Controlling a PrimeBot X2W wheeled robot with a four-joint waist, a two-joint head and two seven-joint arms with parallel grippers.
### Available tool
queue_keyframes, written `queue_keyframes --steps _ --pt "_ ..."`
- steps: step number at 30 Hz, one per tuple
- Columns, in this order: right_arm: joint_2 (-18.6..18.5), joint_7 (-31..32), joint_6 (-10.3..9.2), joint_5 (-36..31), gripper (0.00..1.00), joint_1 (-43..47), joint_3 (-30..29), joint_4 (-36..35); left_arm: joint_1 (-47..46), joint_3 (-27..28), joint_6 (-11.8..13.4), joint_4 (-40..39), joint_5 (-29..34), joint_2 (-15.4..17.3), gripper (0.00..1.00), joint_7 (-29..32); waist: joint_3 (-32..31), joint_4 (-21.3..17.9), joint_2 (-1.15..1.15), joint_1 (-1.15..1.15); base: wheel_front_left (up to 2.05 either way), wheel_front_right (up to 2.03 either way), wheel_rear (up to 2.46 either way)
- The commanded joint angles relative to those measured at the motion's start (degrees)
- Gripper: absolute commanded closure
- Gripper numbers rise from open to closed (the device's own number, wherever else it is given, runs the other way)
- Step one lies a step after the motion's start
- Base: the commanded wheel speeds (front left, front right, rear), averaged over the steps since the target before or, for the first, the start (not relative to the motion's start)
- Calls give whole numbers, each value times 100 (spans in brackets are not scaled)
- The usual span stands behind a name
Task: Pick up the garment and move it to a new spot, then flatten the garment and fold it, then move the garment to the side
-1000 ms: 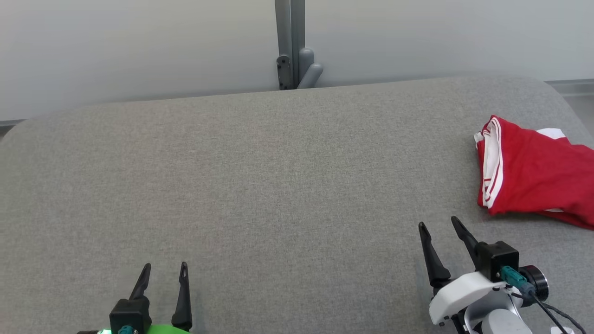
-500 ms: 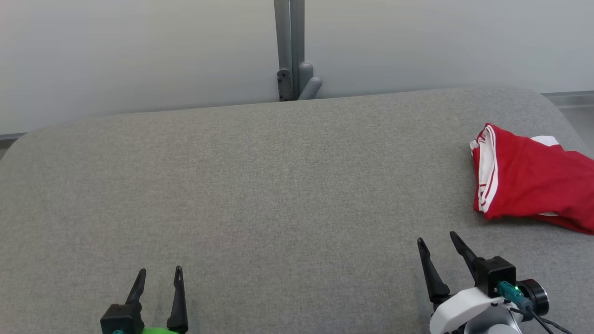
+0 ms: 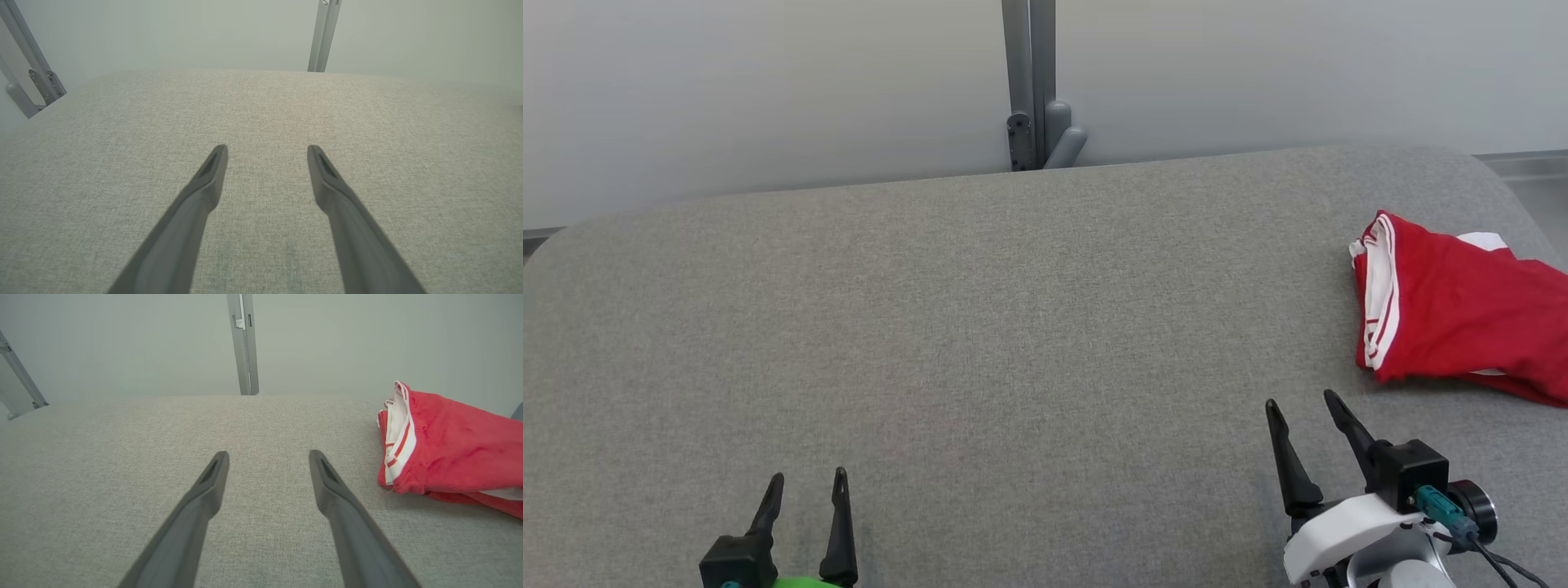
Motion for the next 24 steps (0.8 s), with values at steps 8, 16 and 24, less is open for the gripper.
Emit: queue_keyframes --steps 8,16,24 --pt "-17 -12 -5 56 0 -13 -11 -106 -24 -40 15 24 -30 12 0 2 13 -6 50 0 0 0 0" --pt "-20 -12 -5 54 0 -43 28 -34 -38 -42 3 34 -25 13 0 2 38 -153 50 0 0 0 0" --pt "-16 -13 -5 71 0 -54 72 26 -57 -79 -59 59 -114 16 0 2 59 -168 50 0 0 0 0"
